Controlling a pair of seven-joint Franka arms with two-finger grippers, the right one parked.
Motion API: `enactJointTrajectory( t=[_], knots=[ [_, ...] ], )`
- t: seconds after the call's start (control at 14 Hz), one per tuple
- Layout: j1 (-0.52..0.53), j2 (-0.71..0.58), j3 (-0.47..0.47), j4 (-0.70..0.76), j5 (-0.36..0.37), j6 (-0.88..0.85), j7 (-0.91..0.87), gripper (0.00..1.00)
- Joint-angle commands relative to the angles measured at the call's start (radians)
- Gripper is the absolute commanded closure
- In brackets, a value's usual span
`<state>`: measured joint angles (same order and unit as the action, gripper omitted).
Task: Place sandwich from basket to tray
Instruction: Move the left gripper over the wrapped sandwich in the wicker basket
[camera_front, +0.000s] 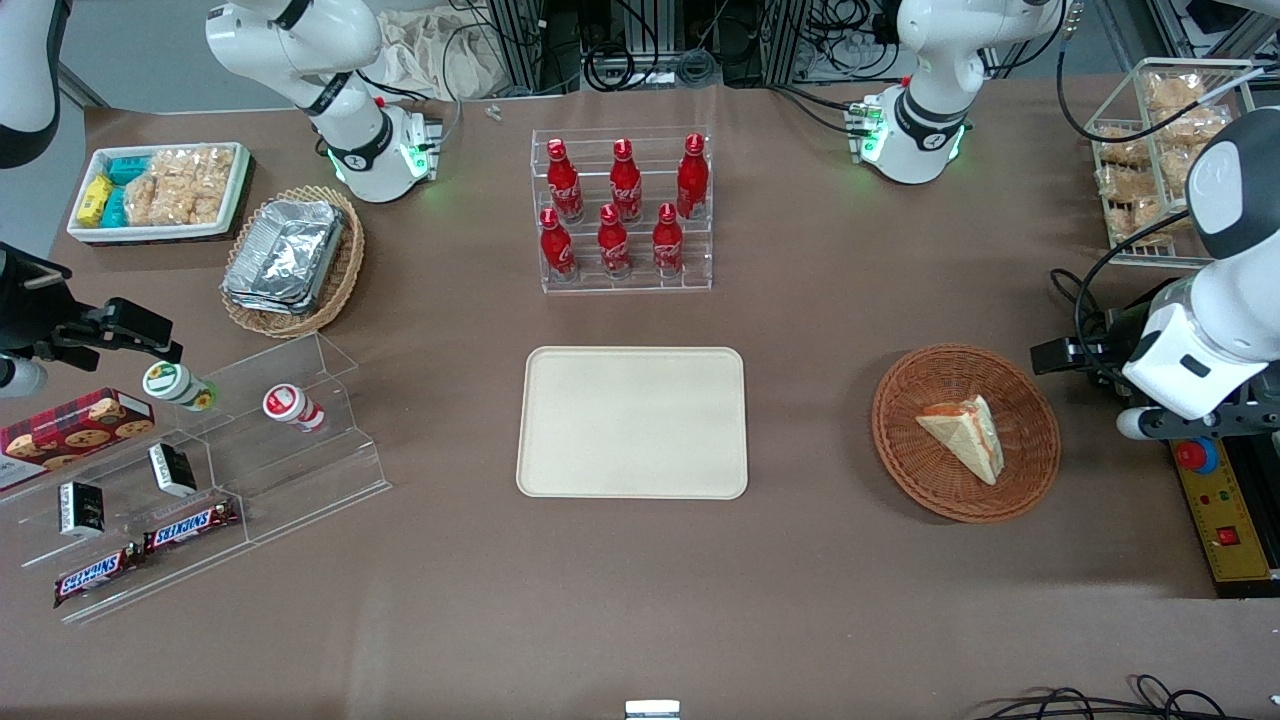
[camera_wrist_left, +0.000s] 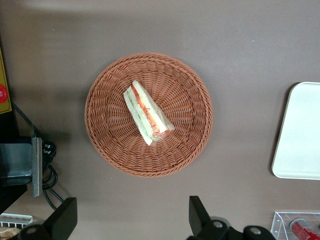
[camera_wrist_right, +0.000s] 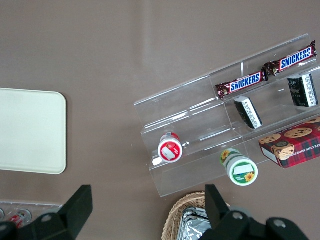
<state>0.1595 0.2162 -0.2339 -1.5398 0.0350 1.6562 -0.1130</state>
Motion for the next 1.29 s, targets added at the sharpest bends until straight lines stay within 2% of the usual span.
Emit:
enactJointTrajectory(
  t=[0.0,0.29,0.57,0.86,1.21],
  knots=[
    [-0.012,0.019,0.001,0.035,0.019,-0.027,-0.02,0.0],
    [-0.014,0.02,0.001,0.04,0.016,-0.026,-0.027,0.0],
    [-0.043,0.045,0.001,0.03,0.036,-0.007,-0.227,0.0],
    [-0.038,0.037,0.004,0.003,0.02,-0.004,-0.29,0.0],
    [-0.031,0.025,0.01,-0.135,0.039,0.134,-0.335,0.0]
  ],
)
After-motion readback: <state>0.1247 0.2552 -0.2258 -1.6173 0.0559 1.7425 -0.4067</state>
